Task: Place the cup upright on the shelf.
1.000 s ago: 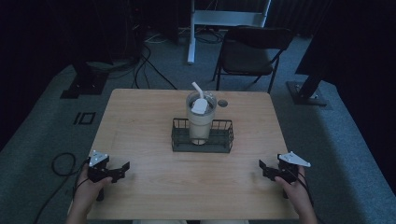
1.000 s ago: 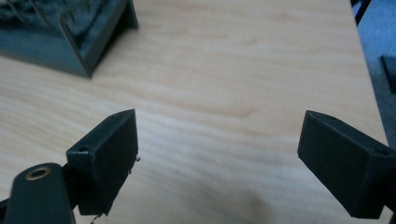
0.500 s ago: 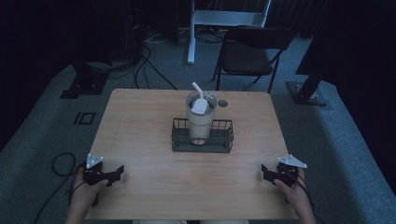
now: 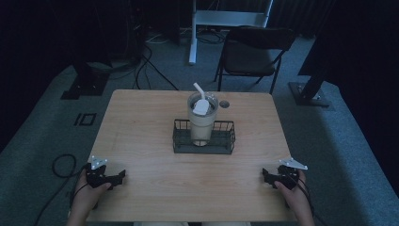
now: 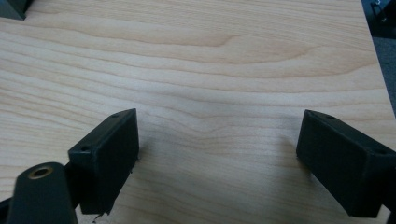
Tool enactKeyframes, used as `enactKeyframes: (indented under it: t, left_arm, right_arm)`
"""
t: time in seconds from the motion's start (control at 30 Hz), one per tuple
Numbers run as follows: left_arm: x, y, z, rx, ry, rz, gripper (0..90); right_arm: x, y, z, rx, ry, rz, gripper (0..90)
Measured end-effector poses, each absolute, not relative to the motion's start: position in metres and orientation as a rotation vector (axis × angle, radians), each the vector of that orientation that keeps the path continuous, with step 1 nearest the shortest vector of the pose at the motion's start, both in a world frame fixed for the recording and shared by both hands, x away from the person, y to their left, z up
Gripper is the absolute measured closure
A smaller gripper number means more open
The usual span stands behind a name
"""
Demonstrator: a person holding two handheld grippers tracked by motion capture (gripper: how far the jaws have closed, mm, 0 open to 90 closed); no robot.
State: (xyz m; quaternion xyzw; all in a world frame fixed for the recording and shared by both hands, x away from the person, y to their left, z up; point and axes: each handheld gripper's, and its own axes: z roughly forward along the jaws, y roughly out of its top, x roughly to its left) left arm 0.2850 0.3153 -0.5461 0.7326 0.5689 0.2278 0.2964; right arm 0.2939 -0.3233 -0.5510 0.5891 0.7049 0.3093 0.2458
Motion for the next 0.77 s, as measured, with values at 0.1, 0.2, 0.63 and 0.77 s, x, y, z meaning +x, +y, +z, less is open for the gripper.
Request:
enactKeyframes:
  t: [0.1, 0.2, 0.63, 0.77]
  left_arm:
    - [0.2849, 0.3138, -0.5463, 1.957, 1.513, 0.617, 3.2]
    - [0.2847, 0.3133, -0.5463, 1.951, 1.523, 0.621, 3.2]
    - [0.2832, 0.3088, -0.5465, 1.916, 1.574, 0.642, 3.2]
    - [0.2832, 0.3088, -0.5465, 1.916, 1.574, 0.642, 3.2]
  right_arm:
    - [0.2940, -0.3231, -0.5511, 1.596, 1.937, 0.849, 12.5]
    - [0.2941, -0.3229, -0.5512, 1.583, 1.956, 0.855, 11.3]
    - [0.2935, -0.3208, -0.5512, 1.494, 2.049, 0.889, 11.3]
    - [0.2935, -0.3209, -0.5511, 1.493, 2.049, 0.889, 11.2]
